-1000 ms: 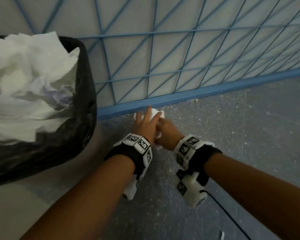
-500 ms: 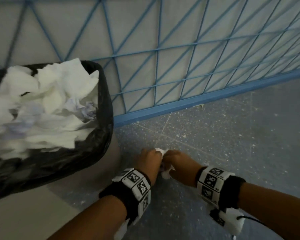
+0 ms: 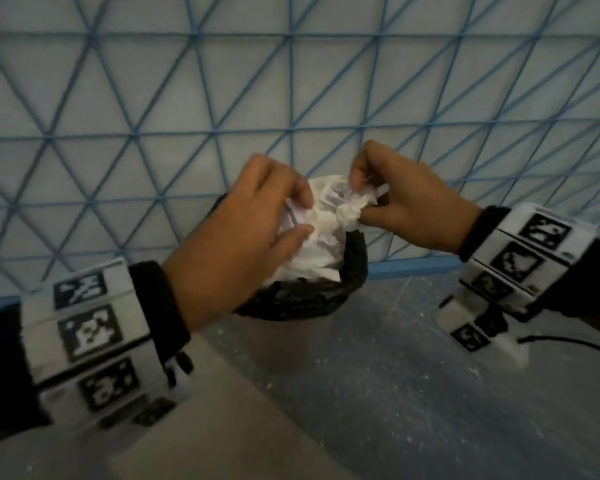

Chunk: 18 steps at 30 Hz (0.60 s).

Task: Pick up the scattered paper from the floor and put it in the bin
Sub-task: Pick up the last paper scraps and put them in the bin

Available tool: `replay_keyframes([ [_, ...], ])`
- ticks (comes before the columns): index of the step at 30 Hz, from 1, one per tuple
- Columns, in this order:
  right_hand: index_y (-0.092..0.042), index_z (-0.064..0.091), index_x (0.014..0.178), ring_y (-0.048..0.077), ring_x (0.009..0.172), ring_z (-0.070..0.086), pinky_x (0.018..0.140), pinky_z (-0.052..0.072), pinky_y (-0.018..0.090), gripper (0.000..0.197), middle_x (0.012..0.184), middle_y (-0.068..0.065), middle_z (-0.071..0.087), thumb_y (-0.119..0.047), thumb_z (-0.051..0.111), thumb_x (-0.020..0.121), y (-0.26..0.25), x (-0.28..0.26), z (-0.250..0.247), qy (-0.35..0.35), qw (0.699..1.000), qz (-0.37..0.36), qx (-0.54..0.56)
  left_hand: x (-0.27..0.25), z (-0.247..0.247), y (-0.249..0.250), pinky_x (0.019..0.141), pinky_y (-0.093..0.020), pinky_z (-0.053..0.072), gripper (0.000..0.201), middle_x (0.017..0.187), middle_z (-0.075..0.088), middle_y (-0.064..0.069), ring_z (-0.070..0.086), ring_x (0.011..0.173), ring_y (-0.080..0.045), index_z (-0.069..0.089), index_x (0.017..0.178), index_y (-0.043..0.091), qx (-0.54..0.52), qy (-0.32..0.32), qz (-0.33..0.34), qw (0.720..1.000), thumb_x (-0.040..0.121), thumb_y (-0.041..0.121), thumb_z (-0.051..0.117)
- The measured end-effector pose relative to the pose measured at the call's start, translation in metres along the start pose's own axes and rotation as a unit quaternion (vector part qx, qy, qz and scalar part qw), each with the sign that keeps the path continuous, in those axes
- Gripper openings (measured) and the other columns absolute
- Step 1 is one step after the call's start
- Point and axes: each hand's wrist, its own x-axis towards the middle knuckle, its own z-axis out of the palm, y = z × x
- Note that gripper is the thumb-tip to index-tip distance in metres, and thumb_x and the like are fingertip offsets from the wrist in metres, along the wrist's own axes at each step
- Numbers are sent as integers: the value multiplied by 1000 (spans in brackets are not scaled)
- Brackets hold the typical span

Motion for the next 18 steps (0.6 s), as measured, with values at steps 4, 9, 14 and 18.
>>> replay_keyframes([
  [4, -9, 43, 121, 28, 97, 52, 78, 42, 30, 44, 113, 15, 53, 2, 54, 80, -14, 38, 39, -108, 984, 16, -139, -3, 0, -61, 89, -20, 35, 23, 111, 43, -7, 47, 104, -18, 54, 105, 8, 67, -87, -174, 979, 87, 20, 60],
  [9, -15, 33, 142, 33, 136, 32, 114, 28, 37, 48, 150, 17, 25, -17, 41, 95, -14, 43, 67, -307, 894, 84, -314, -24, 8, -54, 93, -32, 36, 43, 125, 58, -17, 52, 116, -32, 56, 117, 3, 168, -322, -167, 916, 100, 32, 30],
  [14, -11, 29, 143, 27, 141, 25, 119, 19, 39, 51, 153, 13, 26, -34, 36, 98, -16, 33, 86, -418, 858, 130, -270, -11, 12, -54, 90, -34, 43, 35, 129, 56, -14, 53, 118, -28, 56, 122, 10, 188, -355, -148, 904, 95, 28, 45],
  [18, -2, 47, 130, 37, 125, 46, 105, 38, 43, 40, 136, 22, 49, -24, 41, 97, -13, 41, 105, -414, 854, 142, -282, 7, 43, -69, 95, -32, 44, 26, 122, 62, -18, 57, 114, -30, 61, 112, -2, 154, -392, -157, 893, 92, 11, 52],
])
